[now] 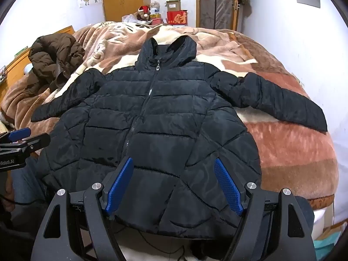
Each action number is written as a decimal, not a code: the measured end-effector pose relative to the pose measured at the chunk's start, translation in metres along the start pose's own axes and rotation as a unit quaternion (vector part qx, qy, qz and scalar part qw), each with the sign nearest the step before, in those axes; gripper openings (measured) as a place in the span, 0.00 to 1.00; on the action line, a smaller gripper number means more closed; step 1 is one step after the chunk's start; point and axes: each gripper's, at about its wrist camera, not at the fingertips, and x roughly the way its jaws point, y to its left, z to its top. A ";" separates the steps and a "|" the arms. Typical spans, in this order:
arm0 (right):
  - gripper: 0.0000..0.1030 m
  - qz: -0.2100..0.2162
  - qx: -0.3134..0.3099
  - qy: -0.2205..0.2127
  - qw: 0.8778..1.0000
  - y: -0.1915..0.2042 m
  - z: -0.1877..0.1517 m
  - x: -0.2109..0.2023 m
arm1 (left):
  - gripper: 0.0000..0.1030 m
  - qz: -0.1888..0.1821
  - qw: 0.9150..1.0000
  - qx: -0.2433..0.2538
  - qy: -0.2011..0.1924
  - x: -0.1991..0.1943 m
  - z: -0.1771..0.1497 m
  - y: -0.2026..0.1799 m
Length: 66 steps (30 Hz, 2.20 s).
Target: Fold large clothes
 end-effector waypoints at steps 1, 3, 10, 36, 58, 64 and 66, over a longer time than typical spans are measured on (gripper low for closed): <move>0.75 -0.001 0.000 -0.001 1.000 0.000 0.001 -0.001 | 1.00 -0.002 1.000 0.000 -0.001 0.000 0.000 0.000; 0.75 -0.002 -0.001 -0.003 1.000 0.001 0.001 -0.002 | 1.00 -0.002 1.000 0.001 0.000 0.000 0.000 0.000; 0.75 -0.005 0.000 0.010 1.000 0.001 -0.004 0.006 | 1.00 -0.004 1.000 0.005 0.002 0.004 -0.003 -0.001; 0.75 -0.006 -0.002 0.019 1.000 0.000 -0.005 0.009 | 1.00 -0.006 1.000 0.009 0.009 0.005 -0.005 -0.005; 0.75 -0.007 -0.003 0.021 1.000 0.002 -0.006 0.011 | 1.00 -0.006 1.000 0.009 0.010 0.005 -0.006 -0.006; 0.75 -0.006 -0.003 0.022 1.000 0.002 -0.005 0.011 | 1.00 -0.006 1.000 0.009 0.010 0.005 -0.007 -0.007; 0.75 -0.007 -0.003 0.022 1.000 0.002 -0.005 0.011 | 1.00 -0.006 1.000 0.009 0.011 0.005 -0.006 -0.006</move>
